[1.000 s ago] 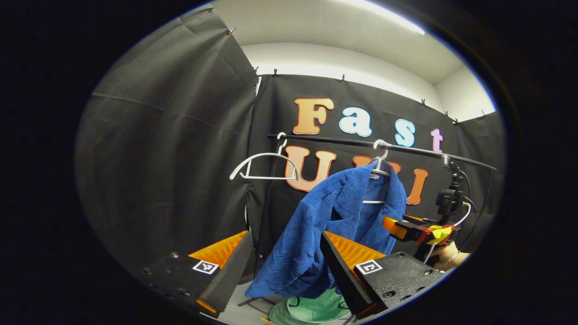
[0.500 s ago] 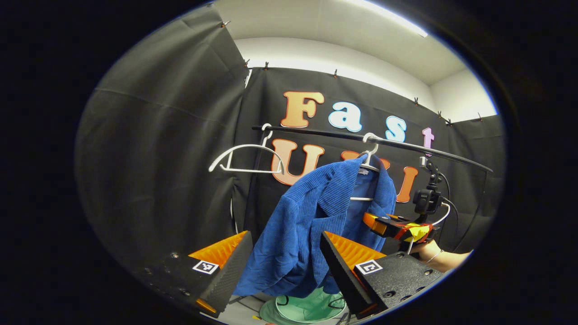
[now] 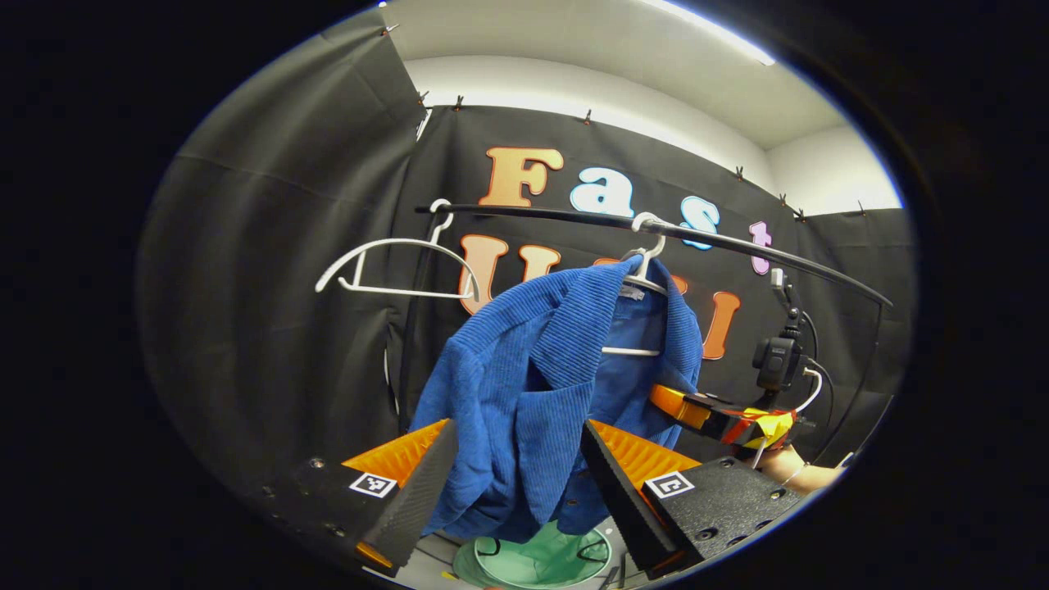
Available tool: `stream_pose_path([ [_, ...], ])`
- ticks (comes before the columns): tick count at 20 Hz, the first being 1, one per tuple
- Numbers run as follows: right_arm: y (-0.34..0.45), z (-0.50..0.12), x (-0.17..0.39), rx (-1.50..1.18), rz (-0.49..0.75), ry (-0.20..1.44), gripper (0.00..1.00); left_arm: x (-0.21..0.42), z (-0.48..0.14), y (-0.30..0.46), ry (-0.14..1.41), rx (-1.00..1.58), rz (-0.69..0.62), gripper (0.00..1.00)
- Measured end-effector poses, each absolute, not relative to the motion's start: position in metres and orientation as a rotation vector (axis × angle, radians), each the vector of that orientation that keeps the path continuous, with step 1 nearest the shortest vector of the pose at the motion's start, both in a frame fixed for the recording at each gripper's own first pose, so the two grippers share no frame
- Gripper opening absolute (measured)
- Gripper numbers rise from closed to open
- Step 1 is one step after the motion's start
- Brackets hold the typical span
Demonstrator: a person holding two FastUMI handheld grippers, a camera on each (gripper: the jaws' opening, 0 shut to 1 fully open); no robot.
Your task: Grasp the clothes on the hanger with both hands and then place them into the laundry hamper below.
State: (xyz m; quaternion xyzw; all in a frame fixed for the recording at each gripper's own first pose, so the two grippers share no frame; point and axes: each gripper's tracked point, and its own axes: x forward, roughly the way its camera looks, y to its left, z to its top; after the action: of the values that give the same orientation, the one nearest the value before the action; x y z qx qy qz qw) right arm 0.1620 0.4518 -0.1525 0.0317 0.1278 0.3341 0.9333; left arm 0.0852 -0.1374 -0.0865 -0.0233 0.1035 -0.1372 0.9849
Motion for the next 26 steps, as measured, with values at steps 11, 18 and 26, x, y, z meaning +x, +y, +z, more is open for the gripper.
stream_pose_path([
  [11,0.434,-0.137,0.151,0.148,0.726,0.262,0.12,0.149,-0.137,-0.183,0.252,-0.015,-0.245,0.95],
  [18,0.42,-0.126,0.149,0.191,0.722,0.254,0.12,0.176,-0.153,-0.184,0.267,-0.026,-0.206,0.95],
  [26,0.418,-0.124,0.143,0.223,0.747,0.269,0.12,0.184,-0.166,-0.185,0.31,-0.084,-0.233,0.74],
])
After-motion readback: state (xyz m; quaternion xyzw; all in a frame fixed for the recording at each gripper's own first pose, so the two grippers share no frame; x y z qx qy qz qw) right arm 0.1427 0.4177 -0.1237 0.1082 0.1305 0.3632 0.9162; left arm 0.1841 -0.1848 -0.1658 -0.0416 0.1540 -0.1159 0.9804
